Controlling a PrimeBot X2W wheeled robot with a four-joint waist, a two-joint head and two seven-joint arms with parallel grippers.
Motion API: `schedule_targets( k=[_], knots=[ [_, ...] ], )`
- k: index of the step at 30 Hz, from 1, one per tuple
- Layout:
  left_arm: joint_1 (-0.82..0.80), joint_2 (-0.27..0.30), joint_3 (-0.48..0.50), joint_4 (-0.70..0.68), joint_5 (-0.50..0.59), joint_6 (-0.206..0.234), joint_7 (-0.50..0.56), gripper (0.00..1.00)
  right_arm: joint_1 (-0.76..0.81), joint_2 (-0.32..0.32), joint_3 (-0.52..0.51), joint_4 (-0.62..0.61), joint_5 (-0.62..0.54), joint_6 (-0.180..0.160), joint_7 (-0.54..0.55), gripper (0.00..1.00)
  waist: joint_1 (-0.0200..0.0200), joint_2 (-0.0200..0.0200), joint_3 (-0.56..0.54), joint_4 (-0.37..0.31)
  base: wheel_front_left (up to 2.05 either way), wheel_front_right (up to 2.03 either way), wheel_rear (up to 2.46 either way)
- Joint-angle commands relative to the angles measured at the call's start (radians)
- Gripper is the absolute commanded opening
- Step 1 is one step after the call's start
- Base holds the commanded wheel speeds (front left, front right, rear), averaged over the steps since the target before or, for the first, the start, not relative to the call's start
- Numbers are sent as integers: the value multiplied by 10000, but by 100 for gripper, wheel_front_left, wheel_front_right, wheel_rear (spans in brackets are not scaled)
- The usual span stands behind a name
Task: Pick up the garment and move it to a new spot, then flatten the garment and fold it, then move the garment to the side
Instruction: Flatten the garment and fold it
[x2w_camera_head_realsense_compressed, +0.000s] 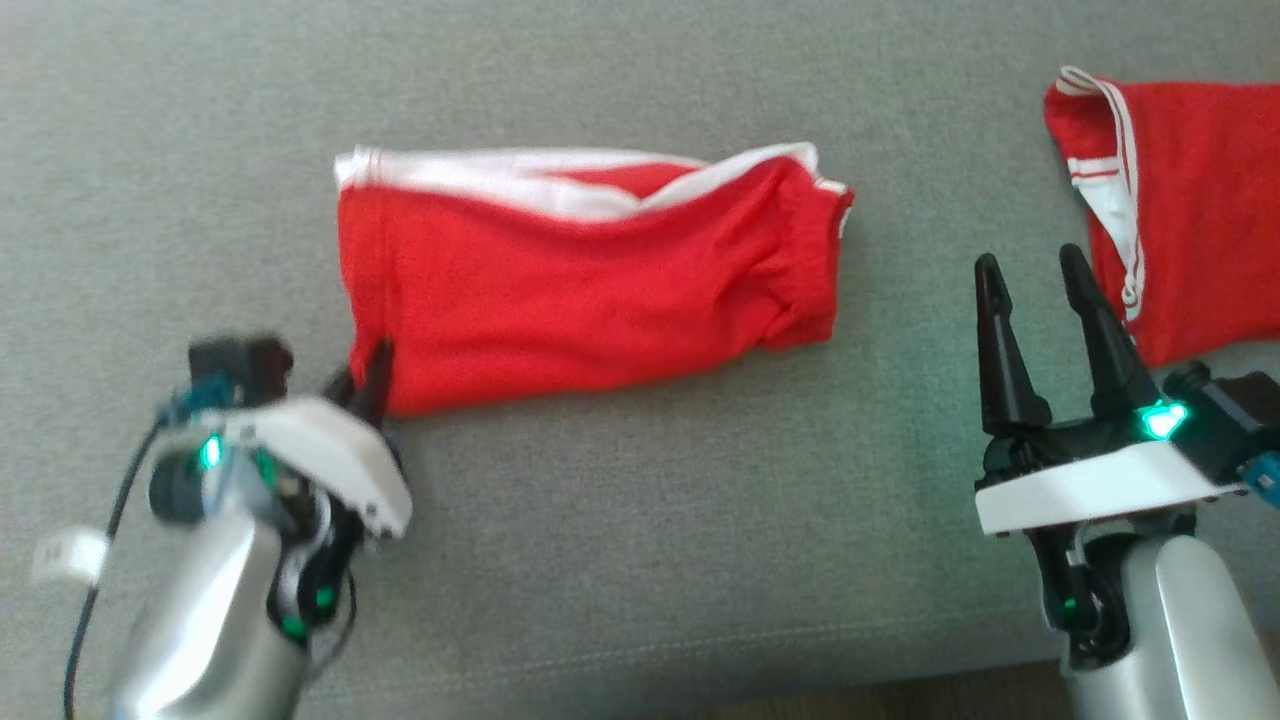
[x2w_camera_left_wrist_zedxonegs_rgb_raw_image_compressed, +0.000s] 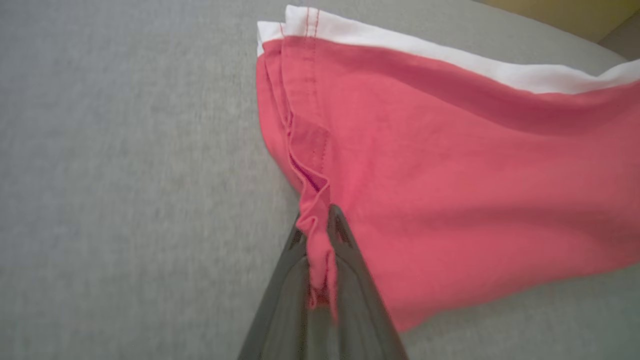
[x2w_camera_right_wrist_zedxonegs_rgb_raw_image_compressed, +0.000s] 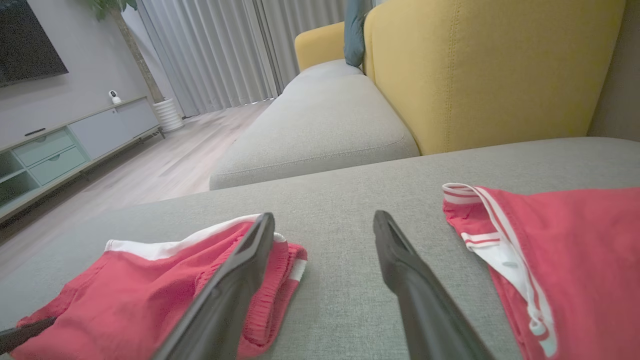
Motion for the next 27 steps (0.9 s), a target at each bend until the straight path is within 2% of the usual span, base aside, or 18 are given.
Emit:
schedule_targets(
  k=[1,5,6,7,11,12,17,22,27],
  knots=[
    [249,340,503,-555,-233,114,42,0,32,-20,191,-340,11,-7,80,100,0,-1,-186,128,0,0,0],
    [1052,402,621,-1229,-439,287,44,0,186,-20,138,-429,-7,-7,209,100,0,-1,-304,198,0,0,0],
    [1164,427,655,-1332,-431,353,-7,38,214,-20,129,-449,-4,-7,238,100,0,-1,-340,205,0,0,0],
    [1252,438,685,-1423,-414,416,-81,100,246,-20,108,-473,-13,-7,268,100,0,-1,-374,218,0,0,0],
    [1379,470,901,-1976,-40,650,-1204,100,306,-20,-23,-628,-124,-7,386,100,0,-1,-483,239,0,0,0],
    [1379,470,901,-1976,-40,650,-1204,100,306,-20,-23,-628,-124,-7,386,100,0,-1,-483,239,0,0,0],
    [1339,456,1069,-2598,867,1077,-2989,100,342,-20,-185,-901,-499,-7,601,100,0,-1,-724,329,0,0,0],
    [1396,390,1383,-3269,1571,1205,-3414,100,483,-20,-316,-1191,-1031,-7,821,100,0,-1,-999,412,0,0,0],
    [1854,326,1494,-3697,2153,1096,-3435,100,705,-20,-394,-1331,-1156,-7,952,100,0,-1,-1273,418,0,0,0]
  ],
)
